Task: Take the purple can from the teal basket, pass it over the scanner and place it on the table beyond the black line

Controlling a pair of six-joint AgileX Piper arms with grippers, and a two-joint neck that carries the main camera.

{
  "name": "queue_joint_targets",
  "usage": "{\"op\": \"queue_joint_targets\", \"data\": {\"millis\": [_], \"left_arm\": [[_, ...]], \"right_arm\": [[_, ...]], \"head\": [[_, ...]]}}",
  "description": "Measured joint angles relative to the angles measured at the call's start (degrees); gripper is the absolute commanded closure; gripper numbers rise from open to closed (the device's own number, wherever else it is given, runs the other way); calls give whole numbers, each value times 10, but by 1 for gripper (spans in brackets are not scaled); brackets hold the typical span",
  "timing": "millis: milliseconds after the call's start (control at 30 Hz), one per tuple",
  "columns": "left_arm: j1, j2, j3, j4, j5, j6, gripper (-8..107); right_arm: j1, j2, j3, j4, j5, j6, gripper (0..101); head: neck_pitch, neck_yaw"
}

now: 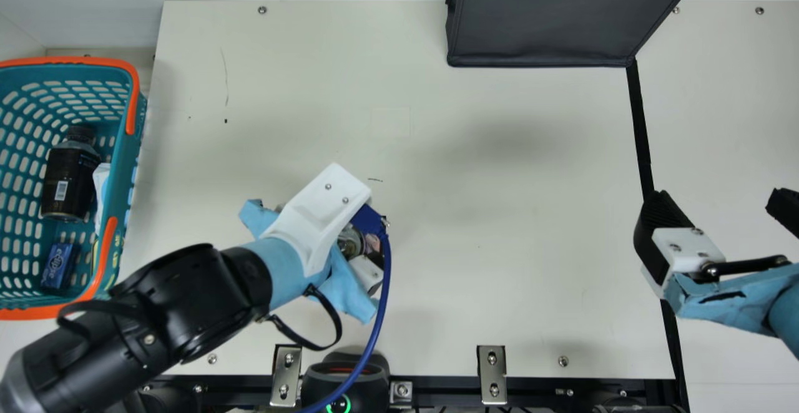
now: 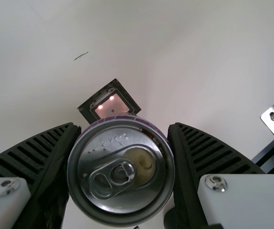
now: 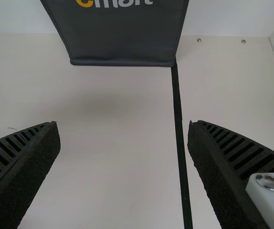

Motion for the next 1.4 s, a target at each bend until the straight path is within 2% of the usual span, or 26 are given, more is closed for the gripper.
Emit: {"op": "queue_joint_targets", "data": {"millis": [433,767,1167,1400], "left_arm": [[46,-19,17,-81,-6,226,107],[74,-23,21,-123,-2,367,107],[104,-22,19,-162,7,479,107],[118,-8,9,-174,3,496,107]], "right_arm": [[0,0,0,0,0,0,6],[0,0,0,0,0,0,6],[0,0,0,0,0,0,6],[0,0,0,0,0,0,6]], "head": [[0,1],[0,0],[0,0],[0,0]]}}
